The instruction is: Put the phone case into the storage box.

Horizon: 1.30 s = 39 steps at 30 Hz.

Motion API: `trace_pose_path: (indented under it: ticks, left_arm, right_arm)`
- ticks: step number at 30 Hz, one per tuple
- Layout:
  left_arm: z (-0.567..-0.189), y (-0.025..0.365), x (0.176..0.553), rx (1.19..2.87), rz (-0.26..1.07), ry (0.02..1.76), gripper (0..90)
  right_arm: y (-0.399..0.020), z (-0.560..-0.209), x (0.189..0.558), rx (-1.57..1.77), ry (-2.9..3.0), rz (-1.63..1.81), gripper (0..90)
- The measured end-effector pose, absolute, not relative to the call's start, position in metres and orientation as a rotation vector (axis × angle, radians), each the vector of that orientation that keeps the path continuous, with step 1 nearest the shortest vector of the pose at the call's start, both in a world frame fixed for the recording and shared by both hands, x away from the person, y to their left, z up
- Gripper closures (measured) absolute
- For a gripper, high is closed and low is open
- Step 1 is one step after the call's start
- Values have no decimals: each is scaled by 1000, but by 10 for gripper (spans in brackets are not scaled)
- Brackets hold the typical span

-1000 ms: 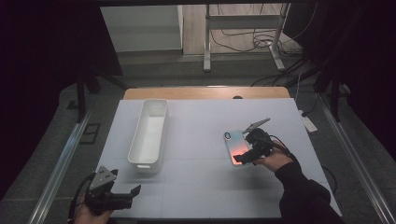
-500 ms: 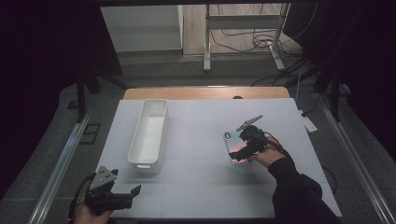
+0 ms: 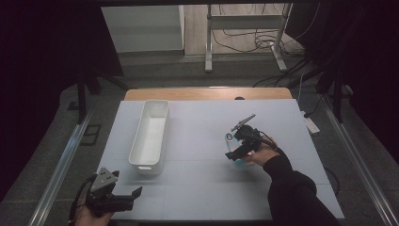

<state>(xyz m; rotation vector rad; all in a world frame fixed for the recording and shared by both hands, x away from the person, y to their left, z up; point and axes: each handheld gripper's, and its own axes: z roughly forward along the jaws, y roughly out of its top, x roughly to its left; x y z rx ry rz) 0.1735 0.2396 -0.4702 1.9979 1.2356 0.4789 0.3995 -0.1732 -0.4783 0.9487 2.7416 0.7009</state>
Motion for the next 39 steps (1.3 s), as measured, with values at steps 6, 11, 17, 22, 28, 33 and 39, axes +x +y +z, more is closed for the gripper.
trace_pose_path:
  ticks: [6,11,17,22,28,33,39]
  left_arm:
    - [-470,239,174,2000,479,1234,36]
    - [-470,239,174,2002,480,1234,37]
    - [-470,239,173,2002,481,1234,38]
    - [-470,239,173,2004,483,1234,38]
    - [-470,239,173,2005,485,1233,38]
    - [-470,239,173,2007,487,1232,39]
    - [-470,239,173,2009,487,1232,39]
  right_arm:
    - [-173,-478,399,940,2745,685,270]
    - [-172,-476,399,906,2758,687,527]
    - [-168,-477,398,865,2812,693,844]
    - [-161,-485,397,859,2868,668,895]
    - [-155,-494,393,836,2902,645,895]
    - [-155,-497,392,818,2912,623,895]
    - [-158,-500,390,817,2918,601,895]
